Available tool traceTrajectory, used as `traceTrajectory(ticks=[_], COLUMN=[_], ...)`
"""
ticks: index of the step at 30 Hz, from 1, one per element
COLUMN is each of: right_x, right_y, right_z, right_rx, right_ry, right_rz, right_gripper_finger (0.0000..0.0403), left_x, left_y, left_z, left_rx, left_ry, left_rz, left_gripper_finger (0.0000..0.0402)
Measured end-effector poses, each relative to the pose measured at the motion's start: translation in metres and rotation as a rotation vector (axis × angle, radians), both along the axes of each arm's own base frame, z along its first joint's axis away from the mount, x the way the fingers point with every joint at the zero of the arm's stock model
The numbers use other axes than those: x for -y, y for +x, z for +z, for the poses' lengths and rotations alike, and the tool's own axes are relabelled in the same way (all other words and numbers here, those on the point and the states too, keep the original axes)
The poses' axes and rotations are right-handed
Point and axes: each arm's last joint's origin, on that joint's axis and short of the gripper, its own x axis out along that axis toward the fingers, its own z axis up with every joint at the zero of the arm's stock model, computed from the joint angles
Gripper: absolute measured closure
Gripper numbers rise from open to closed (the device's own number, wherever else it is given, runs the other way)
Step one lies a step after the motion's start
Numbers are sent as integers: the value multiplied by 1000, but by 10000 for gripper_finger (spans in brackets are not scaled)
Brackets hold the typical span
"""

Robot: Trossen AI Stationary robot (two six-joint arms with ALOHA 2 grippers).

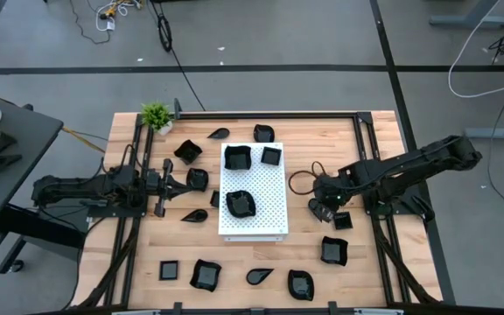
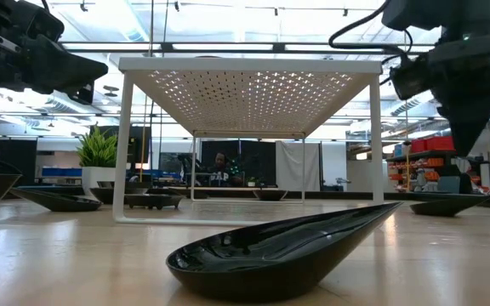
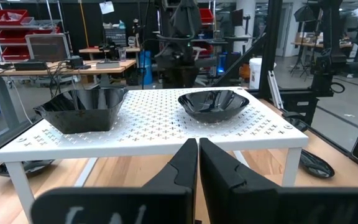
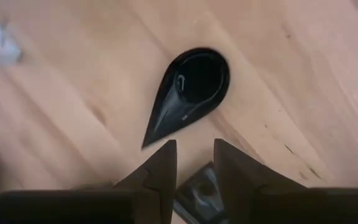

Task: Pick & Place Mini shaped plates
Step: Put the black drop shaped plate on the shelf

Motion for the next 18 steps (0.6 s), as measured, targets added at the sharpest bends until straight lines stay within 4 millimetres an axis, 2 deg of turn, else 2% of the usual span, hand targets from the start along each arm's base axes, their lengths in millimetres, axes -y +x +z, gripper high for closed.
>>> traceTrajectory(ticks=[4,10,18], right_x=[0,0,-1], right_y=[2,-1,0], right_z=[-6,-24,-39], right_rx=[33,21,-10], right_ry=[22,52,58], right_rz=[-87,-199,-251], right_gripper_finger=[284,242,197], left_x=[0,0,0], left_y=[0,0,0], left_z=[0,0,0], left_rx=[0,0,0], left_ry=[0,0,0], left_rz=[0,0,0], left_gripper_finger=[381,381,381])
